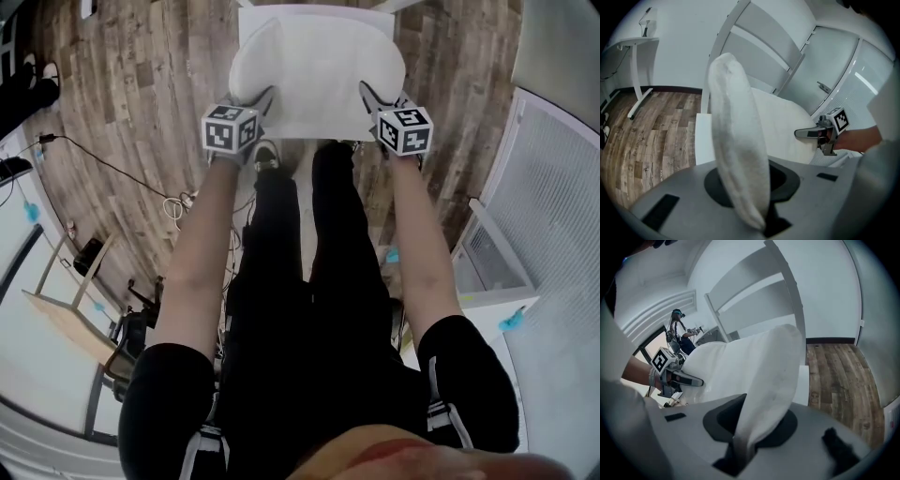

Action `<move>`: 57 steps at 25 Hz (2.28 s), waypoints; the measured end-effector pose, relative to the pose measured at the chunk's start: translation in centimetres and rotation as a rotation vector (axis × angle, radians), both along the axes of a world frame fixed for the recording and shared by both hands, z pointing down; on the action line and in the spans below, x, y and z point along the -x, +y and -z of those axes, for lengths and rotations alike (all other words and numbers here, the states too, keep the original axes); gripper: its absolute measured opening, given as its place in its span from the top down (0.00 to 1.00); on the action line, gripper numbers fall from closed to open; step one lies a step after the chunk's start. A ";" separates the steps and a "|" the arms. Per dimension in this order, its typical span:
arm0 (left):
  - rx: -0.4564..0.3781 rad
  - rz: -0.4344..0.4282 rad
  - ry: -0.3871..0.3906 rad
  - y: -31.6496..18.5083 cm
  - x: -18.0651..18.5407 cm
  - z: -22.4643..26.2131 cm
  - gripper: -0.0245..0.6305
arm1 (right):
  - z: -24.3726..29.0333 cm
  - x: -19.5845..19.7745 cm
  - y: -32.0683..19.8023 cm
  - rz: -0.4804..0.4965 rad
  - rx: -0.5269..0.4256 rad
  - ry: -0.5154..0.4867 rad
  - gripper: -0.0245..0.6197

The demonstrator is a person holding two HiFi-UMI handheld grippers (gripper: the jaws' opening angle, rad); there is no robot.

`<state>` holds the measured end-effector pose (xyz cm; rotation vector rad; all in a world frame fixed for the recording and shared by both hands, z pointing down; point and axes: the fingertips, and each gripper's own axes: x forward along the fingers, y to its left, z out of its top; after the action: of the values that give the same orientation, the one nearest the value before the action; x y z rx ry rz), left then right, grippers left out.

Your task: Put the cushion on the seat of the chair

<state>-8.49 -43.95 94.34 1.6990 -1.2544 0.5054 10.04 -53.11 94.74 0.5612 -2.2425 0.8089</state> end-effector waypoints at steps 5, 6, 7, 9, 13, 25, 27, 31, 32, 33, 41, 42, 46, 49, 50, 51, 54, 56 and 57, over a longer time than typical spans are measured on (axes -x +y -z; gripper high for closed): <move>0.057 0.008 -0.001 -0.4 0.3 -3.4 0.84 | -3.8 0.2 -0.6 -0.001 0.045 0.032 0.83; 0.064 0.012 -0.001 -0.6 0.4 -3.9 0.84 | -4.3 0.3 -0.8 -0.001 0.050 0.036 0.82; 0.069 0.016 0.000 -0.7 0.4 -4.3 0.84 | -4.7 0.2 -1.1 -0.002 0.052 0.039 0.82; 0.075 0.024 0.000 -1.0 0.3 -4.9 0.84 | -5.3 0.3 -1.5 -0.003 0.052 0.047 0.81; 0.096 0.019 -0.021 -1.3 0.5 -5.9 0.83 | -6.3 0.3 -1.9 0.007 0.055 0.073 0.80; 0.157 0.026 -0.090 -2.2 1.6 -7.7 0.71 | -8.5 -0.5 -3.2 -0.009 0.019 0.186 0.71; 0.161 0.024 -0.098 -2.4 1.8 -8.0 0.69 | -8.9 -0.7 -3.4 -0.025 0.029 0.199 0.70; 0.167 0.020 -0.130 -2.6 2.3 -8.7 0.66 | -9.7 -0.6 -3.8 -0.031 0.020 0.230 0.66; 0.169 0.020 -0.135 -2.7 2.4 -8.9 0.65 | -9.8 -0.7 -3.8 -0.032 0.018 0.238 0.65; 0.172 0.020 -0.141 -2.7 2.4 -9.0 0.65 | -10.0 -0.7 -3.9 -0.035 0.016 0.247 0.65; 0.196 0.028 -0.187 -2.6 3.2 -10.3 0.55 | -10.7 -1.0 -4.5 -0.041 0.009 0.302 0.57; 0.201 0.031 -0.193 -2.5 3.4 -10.5 0.53 | -10.9 -1.1 -4.6 -0.044 0.012 0.307 0.56; 0.224 0.051 -0.188 -2.5 3.7 -10.5 0.49 | -11.3 -1.7 -4.8 -0.060 0.012 0.323 0.52; 0.228 0.059 -0.203 -2.5 4.1 -10.7 0.43 | -11.7 -2.1 -5.0 -0.070 0.020 0.329 0.48; 0.231 0.066 -0.214 -2.5 4.4 -10.8 0.42 | -11.9 -2.2 -5.1 -0.074 0.023 0.332 0.47; 0.235 0.072 -0.225 -2.5 4.6 -11.0 0.42 | -12.0 -2.3 -5.2 -0.077 0.026 0.333 0.46; 0.240 0.085 -0.239 -2.4 4.9 -11.5 0.40 | -12.2 -2.5 -5.5 -0.085 0.031 0.336 0.45; 0.244 0.092 -0.244 -2.3 5.0 -11.6 0.38 | -12.4 -2.6 -5.5 -0.087 0.031 0.337 0.45; 0.245 0.096 -0.248 -2.2 5.1 -11.6 0.37 | -12.3 -2.6 -5.5 -0.090 0.029 0.338 0.45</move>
<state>-13.58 -46.18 105.96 1.3948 -1.3801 0.7971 12.67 -58.61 107.02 0.7311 -1.9055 0.7291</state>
